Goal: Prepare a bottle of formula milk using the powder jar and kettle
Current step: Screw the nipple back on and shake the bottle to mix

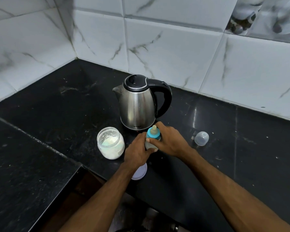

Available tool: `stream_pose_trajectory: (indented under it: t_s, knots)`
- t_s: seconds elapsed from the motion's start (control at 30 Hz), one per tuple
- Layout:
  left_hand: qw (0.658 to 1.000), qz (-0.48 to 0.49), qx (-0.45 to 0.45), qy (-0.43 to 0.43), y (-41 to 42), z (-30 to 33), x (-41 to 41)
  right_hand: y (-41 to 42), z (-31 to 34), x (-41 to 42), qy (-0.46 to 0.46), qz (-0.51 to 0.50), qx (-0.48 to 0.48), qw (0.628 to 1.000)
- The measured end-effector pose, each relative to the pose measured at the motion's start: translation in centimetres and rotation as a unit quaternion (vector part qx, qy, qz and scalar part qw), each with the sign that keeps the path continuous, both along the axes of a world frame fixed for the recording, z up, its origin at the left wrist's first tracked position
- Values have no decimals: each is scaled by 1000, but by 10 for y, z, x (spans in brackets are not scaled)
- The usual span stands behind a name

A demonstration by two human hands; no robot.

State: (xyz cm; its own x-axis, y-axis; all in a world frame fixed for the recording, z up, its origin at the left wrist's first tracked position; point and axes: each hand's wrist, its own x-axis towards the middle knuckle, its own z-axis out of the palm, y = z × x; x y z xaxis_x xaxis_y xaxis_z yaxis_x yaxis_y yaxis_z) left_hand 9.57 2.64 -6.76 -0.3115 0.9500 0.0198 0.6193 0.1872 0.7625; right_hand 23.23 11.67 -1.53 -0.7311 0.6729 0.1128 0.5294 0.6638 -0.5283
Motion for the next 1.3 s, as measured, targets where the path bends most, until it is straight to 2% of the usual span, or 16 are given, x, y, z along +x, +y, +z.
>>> stream_pose_trajectory:
  t_s: [0.37,0.57,0.63,0.73,0.9,1.13,1.3]
  knots:
    - [1000,8,-27,12,0,5,2,-29,-10,-10,68,-139,21,988]
    - [1000,11,-27,2,-2,7,4,-27,-3,1,97,-84,-73,989]
    - [1000,13,-26,-3,-4,7,5,-25,3,9,103,-95,-90,986]
    - [999,18,-31,-7,-2,6,4,-16,4,26,87,-168,-20,982]
    - [999,16,-45,-2,-2,5,1,11,-6,64,50,-280,108,953]
    - [999,13,-40,1,0,2,1,29,-36,98,-8,-360,3,933]
    - [999,13,-37,5,0,0,1,31,-46,101,49,-353,-22,934]
